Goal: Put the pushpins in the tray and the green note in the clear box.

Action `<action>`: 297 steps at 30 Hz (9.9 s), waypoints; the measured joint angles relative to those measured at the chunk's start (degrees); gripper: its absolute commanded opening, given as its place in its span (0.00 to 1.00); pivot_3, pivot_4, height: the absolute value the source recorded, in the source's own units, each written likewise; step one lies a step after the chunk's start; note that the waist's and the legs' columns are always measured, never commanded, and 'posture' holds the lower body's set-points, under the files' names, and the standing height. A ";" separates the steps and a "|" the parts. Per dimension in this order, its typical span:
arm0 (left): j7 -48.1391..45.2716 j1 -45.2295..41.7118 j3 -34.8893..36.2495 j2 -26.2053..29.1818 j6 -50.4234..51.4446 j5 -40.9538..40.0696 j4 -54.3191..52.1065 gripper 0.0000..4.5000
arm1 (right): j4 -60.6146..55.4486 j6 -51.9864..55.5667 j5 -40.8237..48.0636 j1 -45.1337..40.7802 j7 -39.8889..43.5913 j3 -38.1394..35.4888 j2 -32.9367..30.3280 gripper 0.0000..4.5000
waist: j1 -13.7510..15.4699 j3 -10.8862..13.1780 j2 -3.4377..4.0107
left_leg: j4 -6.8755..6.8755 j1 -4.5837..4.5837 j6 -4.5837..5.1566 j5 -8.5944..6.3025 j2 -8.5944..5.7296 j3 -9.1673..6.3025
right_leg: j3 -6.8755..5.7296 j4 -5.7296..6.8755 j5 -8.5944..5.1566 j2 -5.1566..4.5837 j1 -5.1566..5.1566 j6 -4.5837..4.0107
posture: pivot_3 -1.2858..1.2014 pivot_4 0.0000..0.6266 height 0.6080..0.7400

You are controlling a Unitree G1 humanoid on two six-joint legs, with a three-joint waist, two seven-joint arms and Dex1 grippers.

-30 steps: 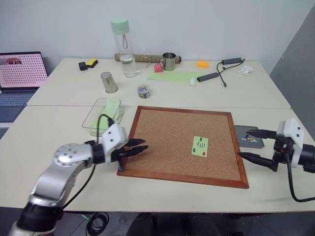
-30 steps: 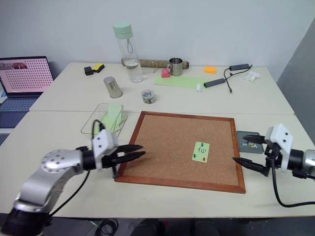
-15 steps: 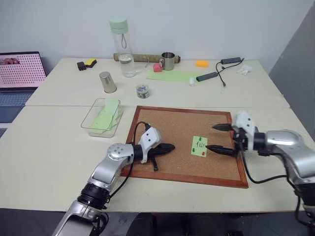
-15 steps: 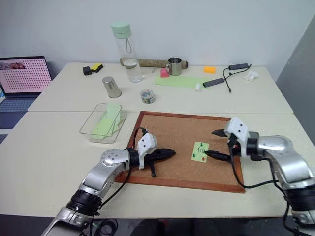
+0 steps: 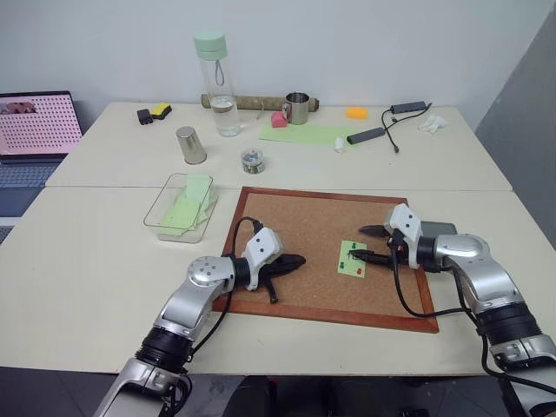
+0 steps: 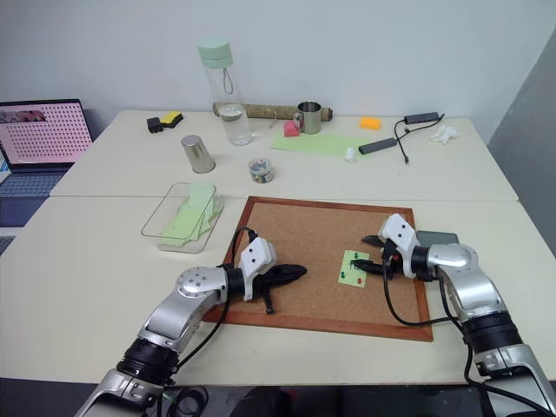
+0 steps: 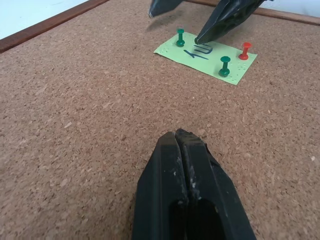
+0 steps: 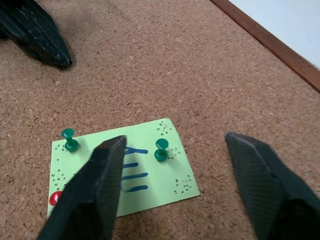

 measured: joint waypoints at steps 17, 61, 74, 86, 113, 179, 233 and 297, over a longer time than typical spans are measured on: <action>0.48 0.66 0.02 -0.05 0.05 0.50 -0.83 0.00 | 1.22 -0.35 0.06 -0.03 2.05 -0.12 1.34 0.01 | 0.01 0.00 0.00 | 0.00 0.00 0.00 0.00 0.00 -0.01 | -0.01 0.00 0.00 0.00 0.00 0.00 | 0.52 0.24 1.00; 1.61 3.10 -0.42 -1.41 -0.03 1.98 -2.73 0.00 | -2.73 16.29 0.05 9.03 -20.35 -18.19 -7.68 0.44 | 0.11 -0.21 0.26 | -0.02 0.04 0.03 -0.01 -0.02 0.07 | 0.05 0.01 0.00 -0.02 0.08 0.00 | 0.52 0.24 1.00; 1.60 3.67 -0.73 -1.28 -0.07 2.14 -3.38 0.00 | -21.55 18.01 8.02 16.81 -7.63 -18.08 -12.36 0.79 | 0.20 -0.27 0.27 | -0.03 0.04 0.04 -0.02 -0.01 0.01 | 0.03 -0.02 -0.01 0.00 0.12 0.03 | 0.52 0.24 1.00; 1.40 3.39 -1.22 -1.12 -0.56 2.62 -3.34 0.00 | -28.07 16.38 7.12 17.78 -6.36 -5.66 -6.17 0.79 | 0.22 -0.28 0.23 | -0.02 0.06 0.03 -0.01 -0.03 -0.04 | 0.00 -0.04 -0.02 0.00 0.12 0.03 | 0.52 0.24 1.00; 1.40 3.50 -1.26 -1.06 -0.54 2.77 -3.47 0.00 | -21.02 8.58 4.57 16.91 -4.68 -2.71 -2.12 0.00 | 0.19 -0.29 0.23 | -0.02 0.07 0.03 -0.01 -0.03 -0.06 | -0.01 -0.04 -0.02 0.00 0.12 0.03 | 0.52 0.24 1.00; 1.78 4.22 -2.40 -1.29 -3.23 4.21 -2.74 0.00 | -29.50 15.38 6.97 18.56 -10.41 -4.42 -1.92 0.78 | 0.16 -0.43 0.41 | -0.20 0.84 0.11 -0.07 -0.08 -0.17 | -0.04 -0.35 -0.14 -0.02 1.05 0.18 | 0.52 0.24 1.00; 9.50 -4.03 16.28 -10.24 35.64 -27.59 -12.10 0.67 | -28.77 0.49 -0.68 7.50 -4.91 -1.81 -3.69 0.00 | 0.09 0.20 -0.13 | -0.19 0.62 0.06 -0.05 -0.09 -0.39 | -0.26 -0.45 -0.14 -0.05 0.94 0.20 | 0.52 0.24 1.00; 13.79 -7.07 12.60 -15.44 33.81 -25.59 -6.91 0.00 | -35.39 10.32 -1.27 16.85 -14.77 -17.50 -7.40 0.00 | 1.34 0.23 -0.18 | -0.19 0.23 -0.22 0.07 -0.10 -0.60 | -0.41 -0.94 -0.07 -0.07 0.88 0.24 | 0.52 0.24 1.00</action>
